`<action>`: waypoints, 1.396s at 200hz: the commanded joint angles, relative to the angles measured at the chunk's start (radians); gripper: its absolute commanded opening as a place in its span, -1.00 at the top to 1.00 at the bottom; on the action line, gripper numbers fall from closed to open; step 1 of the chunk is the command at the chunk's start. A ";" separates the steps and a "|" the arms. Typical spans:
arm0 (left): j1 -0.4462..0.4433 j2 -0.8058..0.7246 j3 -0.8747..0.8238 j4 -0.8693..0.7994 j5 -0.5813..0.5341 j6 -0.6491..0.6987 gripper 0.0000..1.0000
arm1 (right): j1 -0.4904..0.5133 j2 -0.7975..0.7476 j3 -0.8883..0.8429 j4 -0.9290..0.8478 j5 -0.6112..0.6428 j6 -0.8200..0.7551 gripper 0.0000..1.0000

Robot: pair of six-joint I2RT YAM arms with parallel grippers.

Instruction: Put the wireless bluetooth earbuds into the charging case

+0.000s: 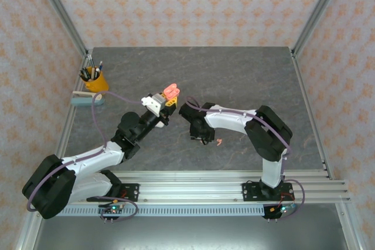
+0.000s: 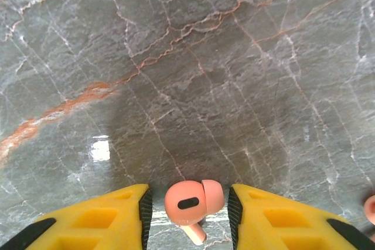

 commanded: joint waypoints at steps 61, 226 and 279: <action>-0.010 0.005 0.042 0.014 0.020 -0.010 1.00 | -0.034 -0.015 -0.035 0.029 0.040 0.003 0.25; -0.010 -0.005 0.044 0.007 0.019 -0.023 1.00 | -0.029 -0.062 -0.084 0.062 0.021 0.029 0.48; -0.010 -0.020 0.043 -0.003 0.017 -0.021 1.00 | -0.028 -0.135 -0.139 0.129 0.060 0.040 0.48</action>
